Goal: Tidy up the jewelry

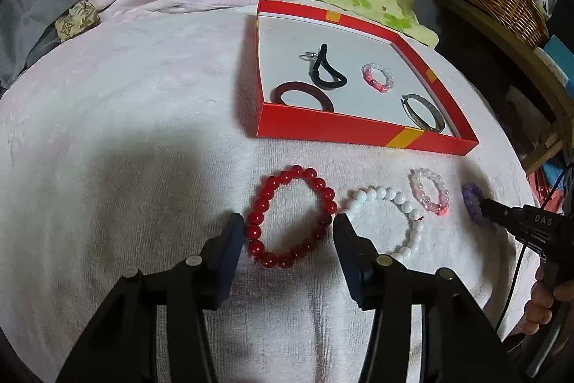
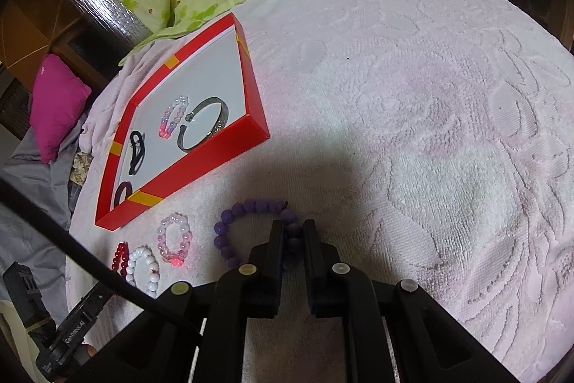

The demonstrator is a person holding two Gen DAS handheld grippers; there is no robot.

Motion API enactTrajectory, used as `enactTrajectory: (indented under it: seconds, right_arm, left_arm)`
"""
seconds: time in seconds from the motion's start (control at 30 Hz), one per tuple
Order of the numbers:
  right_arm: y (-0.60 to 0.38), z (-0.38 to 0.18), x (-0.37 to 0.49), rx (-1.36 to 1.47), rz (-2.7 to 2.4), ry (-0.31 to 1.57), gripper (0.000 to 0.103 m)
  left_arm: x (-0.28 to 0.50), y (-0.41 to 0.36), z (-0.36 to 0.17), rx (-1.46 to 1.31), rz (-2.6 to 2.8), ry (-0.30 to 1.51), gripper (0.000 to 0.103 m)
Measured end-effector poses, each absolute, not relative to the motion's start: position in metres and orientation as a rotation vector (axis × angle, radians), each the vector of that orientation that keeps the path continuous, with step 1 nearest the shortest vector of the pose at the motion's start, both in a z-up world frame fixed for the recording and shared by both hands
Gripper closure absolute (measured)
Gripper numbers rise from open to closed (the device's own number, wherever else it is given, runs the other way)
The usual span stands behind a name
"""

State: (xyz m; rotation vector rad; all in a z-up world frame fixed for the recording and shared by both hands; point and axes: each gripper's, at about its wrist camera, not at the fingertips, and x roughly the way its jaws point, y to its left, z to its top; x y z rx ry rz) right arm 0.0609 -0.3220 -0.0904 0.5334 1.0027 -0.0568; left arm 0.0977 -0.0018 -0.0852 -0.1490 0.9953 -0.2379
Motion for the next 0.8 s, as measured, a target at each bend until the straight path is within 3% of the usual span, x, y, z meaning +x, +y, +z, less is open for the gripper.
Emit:
enactTrajectory:
  seconds: [0.67,0.8]
  right_arm:
    - [-0.322,-0.09,0.06,0.526,-0.052,1.0,0.09]
    - [-0.323,-0.09,0.059,0.53,-0.05,1.001,0.09]
  left_arm:
    - [0.096,0.008,-0.083,-0.031,-0.123,0.99,0.051]
    - [0.097,0.007,-0.09,0.007,-0.091,1.002,0.04]
